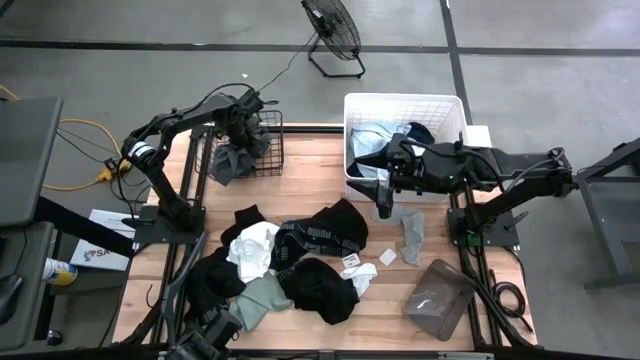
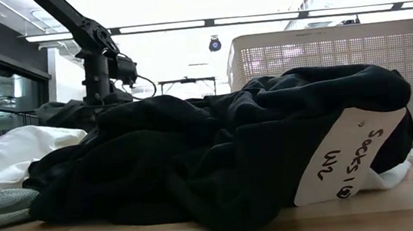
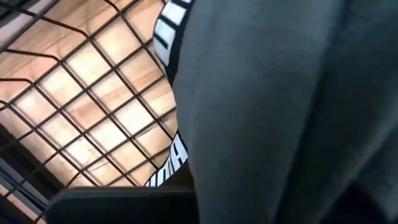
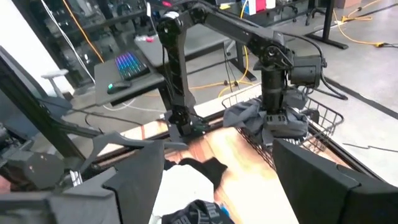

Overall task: Pick & Place Cloths
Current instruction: Put the gray boxer shorts into the black wire basket

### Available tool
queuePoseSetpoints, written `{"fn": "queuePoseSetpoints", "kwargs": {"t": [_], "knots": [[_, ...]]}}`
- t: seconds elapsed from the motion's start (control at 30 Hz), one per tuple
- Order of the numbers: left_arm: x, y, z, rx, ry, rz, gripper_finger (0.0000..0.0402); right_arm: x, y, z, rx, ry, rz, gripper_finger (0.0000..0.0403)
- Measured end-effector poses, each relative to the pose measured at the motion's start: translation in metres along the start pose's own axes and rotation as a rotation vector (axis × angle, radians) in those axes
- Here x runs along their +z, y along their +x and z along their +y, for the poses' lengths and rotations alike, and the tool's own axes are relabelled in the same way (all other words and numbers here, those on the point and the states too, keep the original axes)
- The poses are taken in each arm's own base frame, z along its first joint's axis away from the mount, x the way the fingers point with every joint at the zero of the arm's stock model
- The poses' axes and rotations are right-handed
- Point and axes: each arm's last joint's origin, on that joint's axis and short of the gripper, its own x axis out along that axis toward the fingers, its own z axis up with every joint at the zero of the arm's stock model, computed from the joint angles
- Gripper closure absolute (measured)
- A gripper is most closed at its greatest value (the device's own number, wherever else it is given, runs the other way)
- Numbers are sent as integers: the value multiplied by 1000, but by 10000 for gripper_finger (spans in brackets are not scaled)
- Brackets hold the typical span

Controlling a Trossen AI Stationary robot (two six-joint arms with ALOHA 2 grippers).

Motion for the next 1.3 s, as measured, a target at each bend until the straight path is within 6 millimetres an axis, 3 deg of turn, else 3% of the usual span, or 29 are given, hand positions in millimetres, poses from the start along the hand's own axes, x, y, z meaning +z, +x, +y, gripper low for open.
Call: {"fn": "queuePoseSetpoints", "kwargs": {"t": [0.23,0.6,0.67,0.8,0.9,1.03,1.13,1.3], "knots": [[0,1,0,2,-35,9,392,-2,0,-1,-7,-7,19,113],[7,23,-2,-51,-118,71,388,-4,0,-1,12,9,45,113],[8,23,-2,-52,-129,61,364,-4,0,-1,13,10,46,113],[6,18,-2,-45,-133,55,280,-4,0,-1,13,10,47,113],[7,8,-2,-42,-128,67,214,-4,0,-1,13,7,47,113],[16,-19,-4,-32,-106,53,150,-4,0,-1,14,3,47,113],[24,-42,-5,-14,-102,10,129,-4,0,-1,15,-8,48,113],[28,-74,-7,-3,-104,-13,128,-5,0,-1,12,-27,57,113]]}}
